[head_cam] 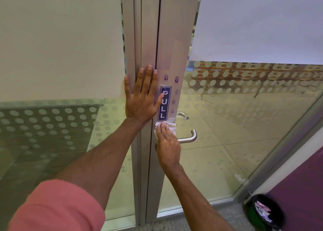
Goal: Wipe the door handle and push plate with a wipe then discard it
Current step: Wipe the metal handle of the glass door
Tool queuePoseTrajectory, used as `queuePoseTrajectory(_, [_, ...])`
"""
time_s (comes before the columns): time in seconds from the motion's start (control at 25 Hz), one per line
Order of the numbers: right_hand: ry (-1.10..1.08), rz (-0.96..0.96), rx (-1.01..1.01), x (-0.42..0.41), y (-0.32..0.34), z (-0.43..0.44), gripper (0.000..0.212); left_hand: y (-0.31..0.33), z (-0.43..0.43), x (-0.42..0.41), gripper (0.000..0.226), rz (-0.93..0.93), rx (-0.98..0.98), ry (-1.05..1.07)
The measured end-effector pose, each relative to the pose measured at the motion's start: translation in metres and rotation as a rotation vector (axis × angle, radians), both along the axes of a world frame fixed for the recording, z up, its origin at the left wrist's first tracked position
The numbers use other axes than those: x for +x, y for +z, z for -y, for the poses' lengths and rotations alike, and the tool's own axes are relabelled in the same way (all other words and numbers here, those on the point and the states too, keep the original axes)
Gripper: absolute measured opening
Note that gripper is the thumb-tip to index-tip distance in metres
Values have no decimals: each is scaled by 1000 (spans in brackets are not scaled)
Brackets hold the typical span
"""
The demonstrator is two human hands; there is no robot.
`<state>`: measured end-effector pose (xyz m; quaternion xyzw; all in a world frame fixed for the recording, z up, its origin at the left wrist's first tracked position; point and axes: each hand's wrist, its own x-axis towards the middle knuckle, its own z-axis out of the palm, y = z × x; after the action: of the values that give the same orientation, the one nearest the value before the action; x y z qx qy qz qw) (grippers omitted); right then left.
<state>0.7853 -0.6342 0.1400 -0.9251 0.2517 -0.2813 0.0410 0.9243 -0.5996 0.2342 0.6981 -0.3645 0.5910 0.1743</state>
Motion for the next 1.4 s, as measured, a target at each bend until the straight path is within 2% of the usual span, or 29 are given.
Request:
queuePoseTrajectory(0.16, [77, -95, -91, -9, 2, 9, 76, 1, 0, 0, 79, 0, -10, 5])
queuePoseTrajectory(0.28, [5, 3, 101, -13, 10, 11, 58, 0, -1, -1, 78, 1, -15, 22])
queuePoseTrajectory(0.36, [52, 45, 138, -8, 9, 8, 52, 1, -1, -1, 79, -9, -15, 29])
queuePoseTrajectory(0.56, [107, -58, -64, -7, 6, 11, 74, 1, 0, -2, 79, 0, 3, 43])
queuePoseTrajectory(0.72, [265, -276, -248, -8, 2, 11, 69, 1, -1, 0, 78, -25, -8, 44])
queuePoseTrajectory(0.84, [208, -201, -248, -6, -1, 10, 71, 1, -2, 1, 78, -21, 2, 47])
queuePoseTrajectory(1.0, [88, 50, -8, -8, 5, 11, 69, 1, -1, 1, 78, 7, 12, 35])
queuePoseTrajectory(1.12, [72, 2, 46, -6, 6, 3, 70, 0, 0, 1, 79, 13, 7, 24])
queuePoseTrajectory(1.24, [147, -126, -39, -10, 5, 10, 68, 0, 0, 0, 78, 11, -4, 13])
queuePoseTrajectory(1.4, [157, -126, -152, -28, 3, 14, 59, 1, -1, 0, 78, 1, -2, 6])
